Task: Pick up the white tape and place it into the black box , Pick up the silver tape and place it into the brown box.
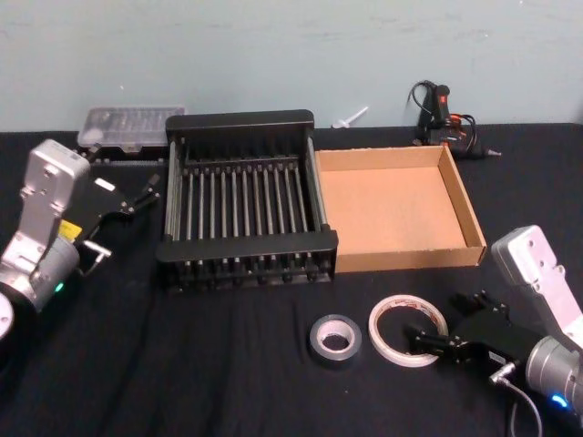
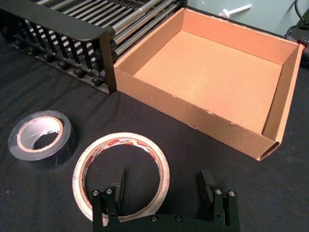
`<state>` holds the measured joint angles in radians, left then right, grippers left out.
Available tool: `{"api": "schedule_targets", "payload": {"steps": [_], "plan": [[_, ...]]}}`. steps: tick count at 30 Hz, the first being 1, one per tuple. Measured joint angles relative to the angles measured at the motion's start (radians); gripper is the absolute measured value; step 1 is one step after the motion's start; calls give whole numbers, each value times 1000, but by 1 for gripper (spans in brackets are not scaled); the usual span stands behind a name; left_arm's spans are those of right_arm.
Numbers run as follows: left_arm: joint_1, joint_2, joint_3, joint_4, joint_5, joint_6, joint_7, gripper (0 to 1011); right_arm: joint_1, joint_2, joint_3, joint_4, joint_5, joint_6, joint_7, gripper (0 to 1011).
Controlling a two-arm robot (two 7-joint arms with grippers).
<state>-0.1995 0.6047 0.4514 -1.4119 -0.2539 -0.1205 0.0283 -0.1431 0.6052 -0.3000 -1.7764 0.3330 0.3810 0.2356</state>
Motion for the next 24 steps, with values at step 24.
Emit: {"api": "schedule_targets", "payload": {"steps": [24], "plan": [[0, 0, 0, 0, 0, 0, 0, 1001, 43, -48, 6, 42, -66, 27, 42, 1002]]}}
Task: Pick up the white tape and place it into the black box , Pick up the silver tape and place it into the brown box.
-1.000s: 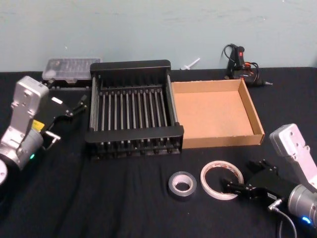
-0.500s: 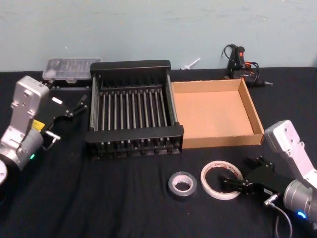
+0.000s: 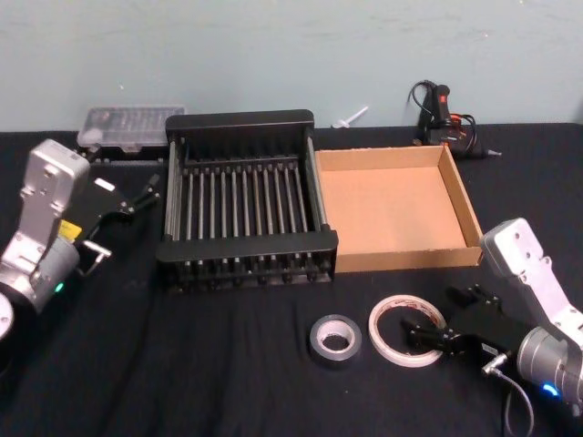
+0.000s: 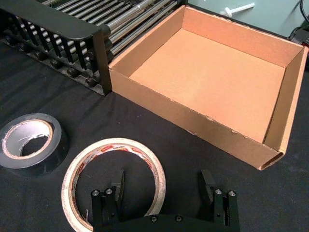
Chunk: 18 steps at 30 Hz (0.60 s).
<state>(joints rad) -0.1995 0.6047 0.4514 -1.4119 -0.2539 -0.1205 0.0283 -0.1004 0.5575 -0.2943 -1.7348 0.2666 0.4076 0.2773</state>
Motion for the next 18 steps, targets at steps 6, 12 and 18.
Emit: {"api": "schedule_targets", "payload": {"steps": [6, 12, 18], "plan": [[0, 0, 0, 0, 0, 0, 0, 1001, -3, -10, 9, 1, -8, 2, 12, 1002], [0, 0, 0, 0, 0, 0, 0, 1002, -10, -19, 19, 1, -16, 5, 18, 1002], [0, 0, 0, 0, 0, 0, 0, 1001, -16, -26, 26, -2, -28, 6, 22, 1002]]}}
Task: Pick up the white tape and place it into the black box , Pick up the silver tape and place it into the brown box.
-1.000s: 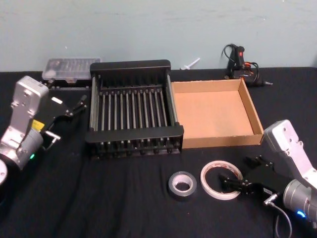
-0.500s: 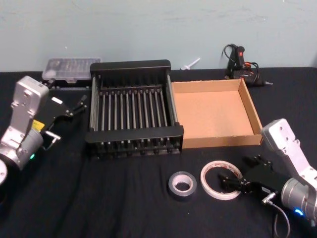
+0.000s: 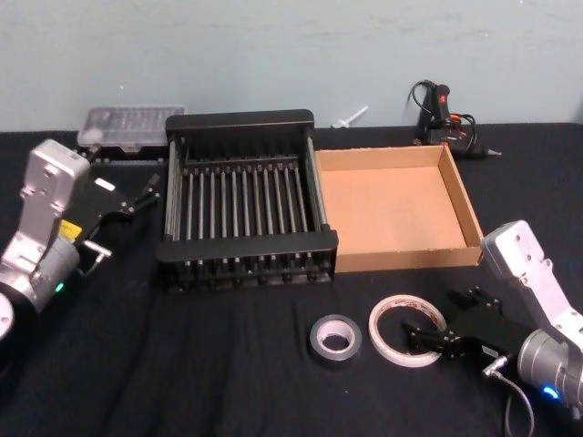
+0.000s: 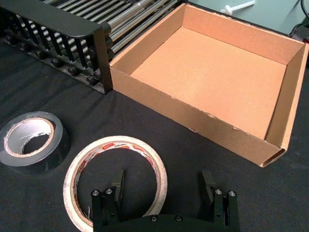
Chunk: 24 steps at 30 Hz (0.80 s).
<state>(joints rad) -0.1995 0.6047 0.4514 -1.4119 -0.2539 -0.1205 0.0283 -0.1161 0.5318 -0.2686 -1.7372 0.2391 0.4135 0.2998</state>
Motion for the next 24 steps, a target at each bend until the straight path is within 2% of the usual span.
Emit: {"api": "schedule_targets", "payload": {"steps": [10, 19, 24], "plan": [[0, 0, 0, 0, 0, 0, 0, 1002, 1, 1, -1, 0, 1, 0, 0, 995], [0, 0, 0, 0, 0, 0, 0, 1001, 2, 2, -2, 0, 3, -1, -1, 796], [0, 0, 0, 0, 0, 0, 0, 1001, 2, 2, -3, 0, 4, -1, -2, 622]]}}
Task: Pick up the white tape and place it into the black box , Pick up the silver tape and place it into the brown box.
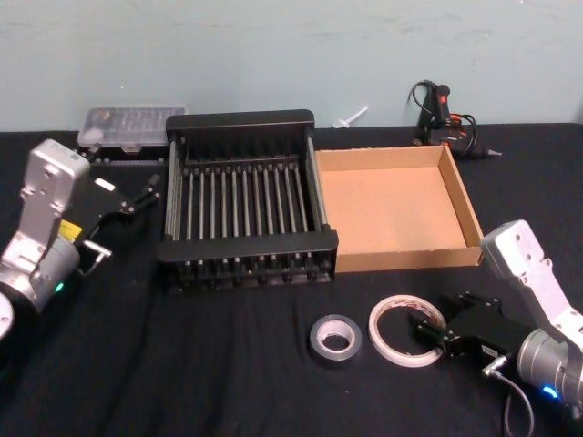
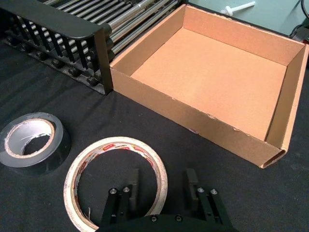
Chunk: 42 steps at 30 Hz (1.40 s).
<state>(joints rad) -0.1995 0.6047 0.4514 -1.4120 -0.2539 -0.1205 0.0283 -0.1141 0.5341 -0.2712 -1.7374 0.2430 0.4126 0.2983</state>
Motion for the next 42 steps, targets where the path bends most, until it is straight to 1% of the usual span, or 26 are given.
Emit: {"api": "schedule_targets", "payload": {"steps": [2, 3, 4, 6, 7, 9, 10, 12, 13, 14, 17, 20, 29, 35, 42], "plan": [[0, 0, 0, 0, 0, 0, 0, 1001, 0, 0, 0, 0, 0, 0, 0, 591], [0, 0, 0, 0, 0, 0, 0, 1001, 0, 0, 0, 0, 0, 0, 0, 561], [0, 0, 0, 0, 0, 0, 0, 1001, 0, 0, 0, 0, 0, 0, 0, 503], [0, 0, 0, 0, 0, 0, 0, 1001, 0, 0, 0, 0, 1, 0, -1, 460], [0, 0, 0, 0, 0, 0, 0, 1001, 0, 0, 0, 0, 1, 0, -1, 396], [0, 0, 0, 0, 0, 0, 0, 1001, 0, 0, 0, 0, 1, 0, -1, 358], [0, 0, 0, 0, 0, 0, 0, 1001, 0, 0, 0, 0, 1, 0, -1, 300], [0, 0, 0, 0, 0, 0, 0, 1001, 0, 0, 0, 0, 1, 0, -1, 243], [0, 0, 0, 0, 0, 0, 0, 1002, 0, 0, 0, 0, 1, 0, -1, 243], [0, 0, 0, 0, 0, 0, 0, 1001, 0, 0, 0, 0, 1, 0, -1, 177], [0, 0, 0, 0, 0, 0, 0, 1001, 0, 0, 0, 0, 2, 0, -1, 113], [0, 0, 0, 0, 0, 0, 0, 1002, 0, 0, 0, 0, 2, 0, -1, 93], [0, 0, 0, 0, 0, 0, 0, 1001, -1, 0, 1, 0, 2, 0, 1, 93], [0, 0, 0, 0, 0, 0, 0, 1001, -13, 4, 17, -11, 3, -17, 24, 92], [0, 0, 0, 0, 0, 0, 0, 1001, -28, 13, 42, -38, 7, -39, 33, 93]]}}
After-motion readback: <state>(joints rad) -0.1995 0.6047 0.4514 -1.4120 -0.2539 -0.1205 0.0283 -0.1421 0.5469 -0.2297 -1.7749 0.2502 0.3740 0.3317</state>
